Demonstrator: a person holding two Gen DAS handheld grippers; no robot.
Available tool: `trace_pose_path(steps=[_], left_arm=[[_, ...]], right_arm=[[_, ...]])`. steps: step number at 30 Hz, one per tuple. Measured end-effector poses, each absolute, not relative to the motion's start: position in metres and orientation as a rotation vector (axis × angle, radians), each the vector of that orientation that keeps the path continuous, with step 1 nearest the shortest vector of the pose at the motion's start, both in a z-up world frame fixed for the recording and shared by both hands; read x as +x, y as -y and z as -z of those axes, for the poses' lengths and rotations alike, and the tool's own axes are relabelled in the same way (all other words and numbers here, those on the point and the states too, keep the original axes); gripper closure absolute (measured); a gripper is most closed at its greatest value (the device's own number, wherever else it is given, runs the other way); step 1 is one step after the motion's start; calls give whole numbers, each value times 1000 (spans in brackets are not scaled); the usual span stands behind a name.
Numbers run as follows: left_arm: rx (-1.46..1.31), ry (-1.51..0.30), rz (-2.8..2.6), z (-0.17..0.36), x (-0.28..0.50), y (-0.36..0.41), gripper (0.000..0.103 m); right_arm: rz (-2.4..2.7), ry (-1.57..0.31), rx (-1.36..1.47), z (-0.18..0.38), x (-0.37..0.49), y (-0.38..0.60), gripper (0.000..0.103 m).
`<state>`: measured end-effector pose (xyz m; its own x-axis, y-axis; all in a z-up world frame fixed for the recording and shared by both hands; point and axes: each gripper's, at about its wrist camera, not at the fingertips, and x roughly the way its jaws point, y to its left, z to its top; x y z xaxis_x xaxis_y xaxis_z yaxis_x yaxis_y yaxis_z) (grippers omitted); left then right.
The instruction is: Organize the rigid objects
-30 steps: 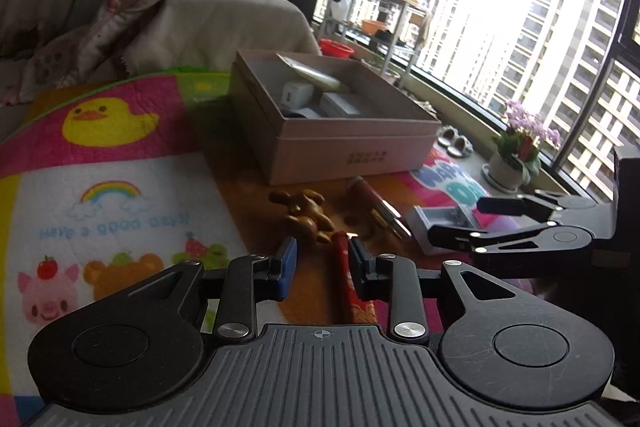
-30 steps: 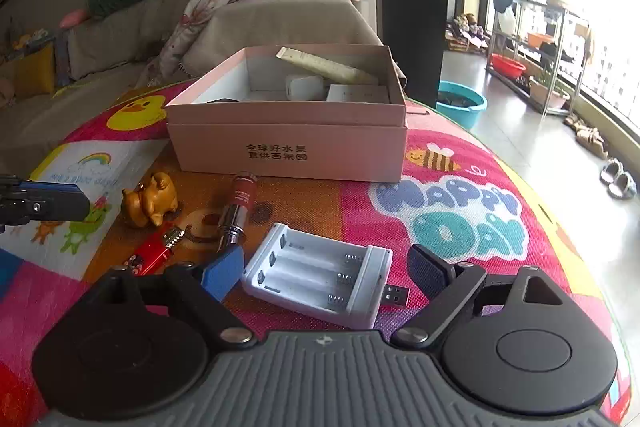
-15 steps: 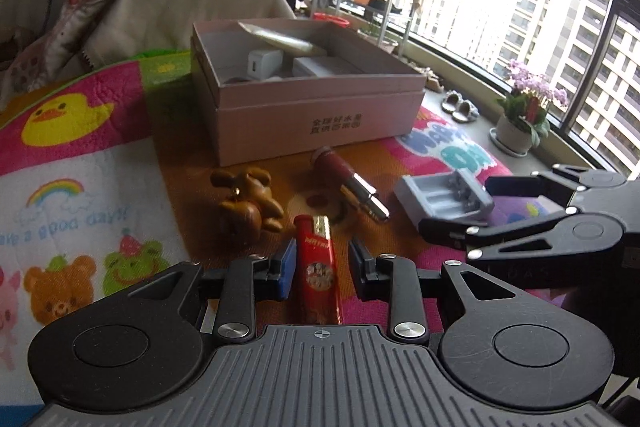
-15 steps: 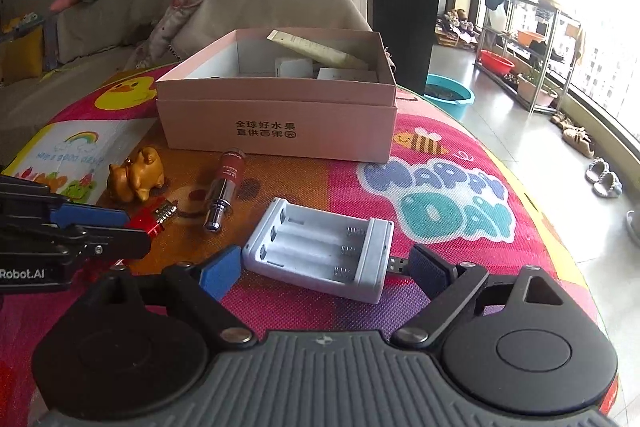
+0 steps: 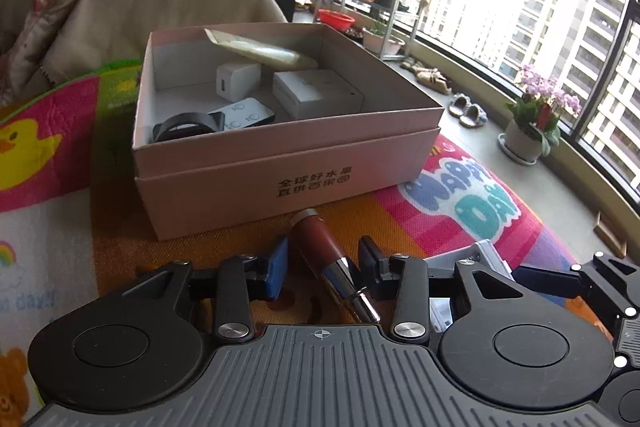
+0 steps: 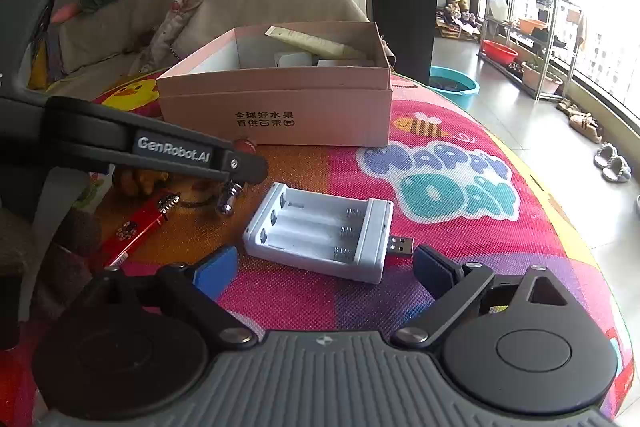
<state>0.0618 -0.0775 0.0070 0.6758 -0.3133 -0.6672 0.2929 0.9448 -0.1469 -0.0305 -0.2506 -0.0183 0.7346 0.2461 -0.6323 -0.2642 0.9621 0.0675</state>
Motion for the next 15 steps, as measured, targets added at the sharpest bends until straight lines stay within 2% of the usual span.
trace_pose_path(steps=[2,3,15], left_arm=[[-21,-742,361,-6,57,76,69],[-25,-743,376,-6,53,74,78],[-81,-779,442,-7,-25,27,79]], right_arm=[[-283,-691,-31,19,-31,250,6],[-285,-693,-32,19,-30,249,6],[-291,-710,-62,20,-27,244,1]])
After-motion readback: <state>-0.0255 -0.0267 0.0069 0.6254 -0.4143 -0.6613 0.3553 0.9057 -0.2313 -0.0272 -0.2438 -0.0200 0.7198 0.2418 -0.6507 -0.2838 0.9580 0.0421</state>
